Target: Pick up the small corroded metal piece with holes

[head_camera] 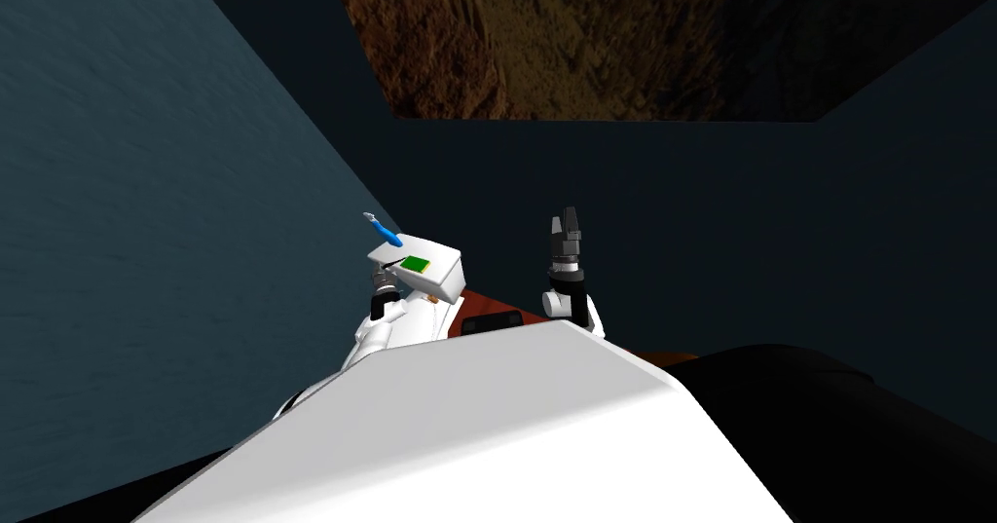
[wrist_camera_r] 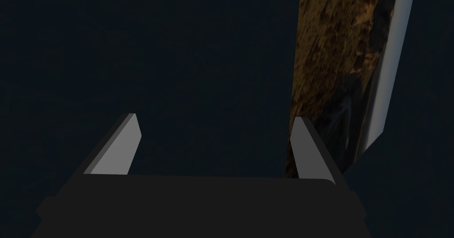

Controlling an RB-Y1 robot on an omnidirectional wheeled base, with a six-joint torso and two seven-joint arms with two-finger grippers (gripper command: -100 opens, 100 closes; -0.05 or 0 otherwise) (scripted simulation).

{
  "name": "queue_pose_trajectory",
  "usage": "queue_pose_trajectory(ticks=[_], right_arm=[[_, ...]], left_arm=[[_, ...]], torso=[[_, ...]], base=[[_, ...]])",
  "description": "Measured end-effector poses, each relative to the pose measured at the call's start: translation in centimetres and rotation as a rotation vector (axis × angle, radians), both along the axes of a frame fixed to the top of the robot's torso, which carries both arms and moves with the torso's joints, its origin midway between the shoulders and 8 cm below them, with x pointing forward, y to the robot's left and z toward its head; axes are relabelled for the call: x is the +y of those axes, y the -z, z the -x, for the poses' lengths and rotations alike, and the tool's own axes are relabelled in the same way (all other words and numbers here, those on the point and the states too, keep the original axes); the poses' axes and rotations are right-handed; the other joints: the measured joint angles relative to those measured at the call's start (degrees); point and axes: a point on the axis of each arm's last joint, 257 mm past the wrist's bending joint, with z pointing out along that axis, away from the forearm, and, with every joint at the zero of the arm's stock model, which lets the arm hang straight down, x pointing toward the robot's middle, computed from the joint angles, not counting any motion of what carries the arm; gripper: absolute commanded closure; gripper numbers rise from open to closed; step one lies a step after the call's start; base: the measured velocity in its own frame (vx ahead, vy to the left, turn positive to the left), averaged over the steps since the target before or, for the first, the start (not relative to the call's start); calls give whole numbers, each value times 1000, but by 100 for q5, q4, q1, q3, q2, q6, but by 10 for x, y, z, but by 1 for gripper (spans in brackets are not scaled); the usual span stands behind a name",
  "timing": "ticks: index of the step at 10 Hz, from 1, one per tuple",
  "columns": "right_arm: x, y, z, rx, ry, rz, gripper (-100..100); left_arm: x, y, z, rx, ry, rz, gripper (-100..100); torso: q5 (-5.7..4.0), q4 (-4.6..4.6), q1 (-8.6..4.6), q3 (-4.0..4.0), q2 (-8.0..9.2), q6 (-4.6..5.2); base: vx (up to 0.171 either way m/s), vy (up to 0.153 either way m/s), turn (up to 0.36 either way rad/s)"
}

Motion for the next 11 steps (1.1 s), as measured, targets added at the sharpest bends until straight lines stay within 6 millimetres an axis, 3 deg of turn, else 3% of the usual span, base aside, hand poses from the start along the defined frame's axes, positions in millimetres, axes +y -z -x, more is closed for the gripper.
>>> queue_pose_trajectory(ticks=[1, 2, 6, 7, 11], right_arm=[[0, 0, 0, 0, 0, 0, 0], [0, 0, 0, 0, 0, 0, 0], [0, 0, 0, 0, 0, 0, 0], [0, 0, 0, 0, 0, 0, 0], [0, 0, 0, 0, 0, 0, 0]], left_arm=[[0, 0, 0, 0, -1, 0, 0], [0, 0, 0, 0, 0, 0, -100], [17, -2, 1, 2, -68, 2, -100], [18, -3, 1, 3, -69, 1, 100], [18, -4, 0, 1, -69, 1, 100]], torso=[[1, 1, 5, 2, 4, -1], [2, 1, 8, 4, 6, -1], [6, 16, 65, -14, -44, 44], [4, 13, 52, -22, -56, 41], [0, 7, 35, -30, -67, 42]], base=[[0, 0, 0], [-18, 39, -204], [-43, 73, -138], [-4, 7, 4], [0, 0, 0]])
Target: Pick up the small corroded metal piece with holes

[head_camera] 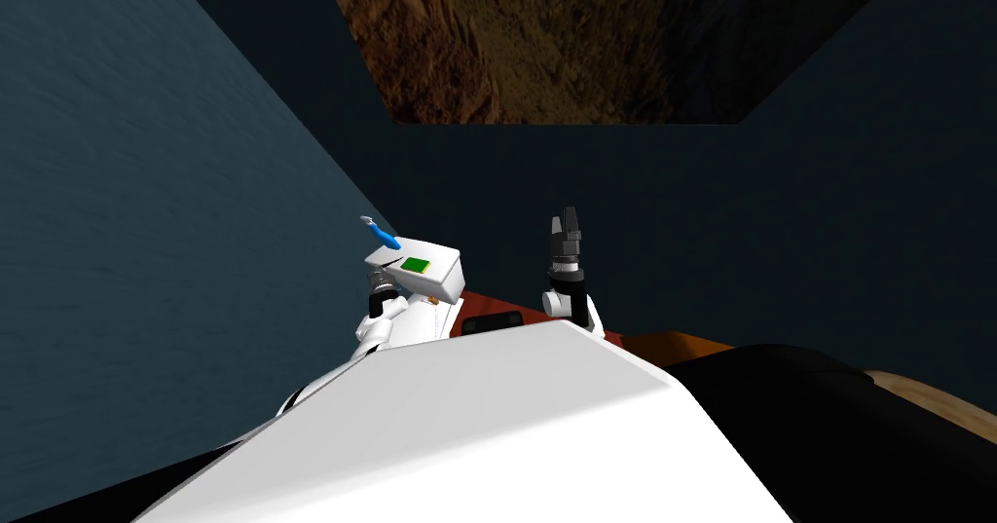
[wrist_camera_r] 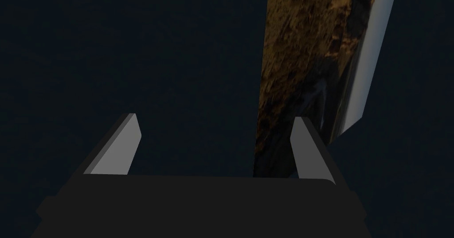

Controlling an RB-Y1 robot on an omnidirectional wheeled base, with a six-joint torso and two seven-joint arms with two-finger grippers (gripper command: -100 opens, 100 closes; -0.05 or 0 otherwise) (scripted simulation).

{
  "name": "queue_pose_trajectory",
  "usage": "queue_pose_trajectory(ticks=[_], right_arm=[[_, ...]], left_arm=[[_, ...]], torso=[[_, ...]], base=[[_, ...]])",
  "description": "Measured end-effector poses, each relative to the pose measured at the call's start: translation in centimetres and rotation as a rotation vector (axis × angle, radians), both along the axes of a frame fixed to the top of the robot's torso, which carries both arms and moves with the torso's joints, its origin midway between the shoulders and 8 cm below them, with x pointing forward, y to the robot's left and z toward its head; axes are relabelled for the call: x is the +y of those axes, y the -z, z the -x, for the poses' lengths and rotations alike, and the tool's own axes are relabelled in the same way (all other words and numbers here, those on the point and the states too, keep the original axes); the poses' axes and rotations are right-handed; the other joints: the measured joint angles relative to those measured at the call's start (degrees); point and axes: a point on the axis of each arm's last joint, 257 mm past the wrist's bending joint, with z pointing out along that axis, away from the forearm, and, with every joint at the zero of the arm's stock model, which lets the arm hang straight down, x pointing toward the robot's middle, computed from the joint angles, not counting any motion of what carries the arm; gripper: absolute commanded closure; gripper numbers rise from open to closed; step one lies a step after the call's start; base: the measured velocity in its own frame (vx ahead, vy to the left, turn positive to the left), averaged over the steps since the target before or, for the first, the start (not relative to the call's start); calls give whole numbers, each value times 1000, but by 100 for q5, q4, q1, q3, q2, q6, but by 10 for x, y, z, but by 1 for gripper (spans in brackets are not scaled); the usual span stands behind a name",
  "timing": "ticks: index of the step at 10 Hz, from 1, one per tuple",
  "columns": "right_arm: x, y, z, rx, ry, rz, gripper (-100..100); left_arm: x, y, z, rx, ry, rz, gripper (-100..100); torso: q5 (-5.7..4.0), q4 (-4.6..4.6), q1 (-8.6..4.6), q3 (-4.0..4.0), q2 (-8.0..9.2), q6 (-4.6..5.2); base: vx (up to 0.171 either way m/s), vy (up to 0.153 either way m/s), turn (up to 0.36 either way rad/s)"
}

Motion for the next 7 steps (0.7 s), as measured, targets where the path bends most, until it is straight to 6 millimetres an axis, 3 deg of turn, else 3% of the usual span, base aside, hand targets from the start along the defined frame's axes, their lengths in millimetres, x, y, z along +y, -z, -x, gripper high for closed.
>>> queue_pose_trajectory(ticks=[1, 2, 6, 7], right_arm=[[0, 0, 0, 0, 0, 0, 0], [0, 0, 0, 0, 0, 0, 0], [0, 0, 0, 0, 0, 0, 0], [0, 0, 0, 0, 0, 0, 0]], left_arm=[[0, 0, 0, 0, 0, 0, 0], [0, 0, 0, 0, 0, 0, 100], [-16, 3, 0, 0, 58, -3, 100], [-16, 3, 0, 0, 60, 0, 0]], torso=[[0, -1, 0, -1, -1, 0], [-1, -1, -1, -1, -2, 0], [-8, -6, -32, -11, -16, -1], [-7, -4, -19, -8, -12, 4]], base=[[0, 0, 0], [36, -46, 169], [37, -69, 152], [2, -7, -5]])
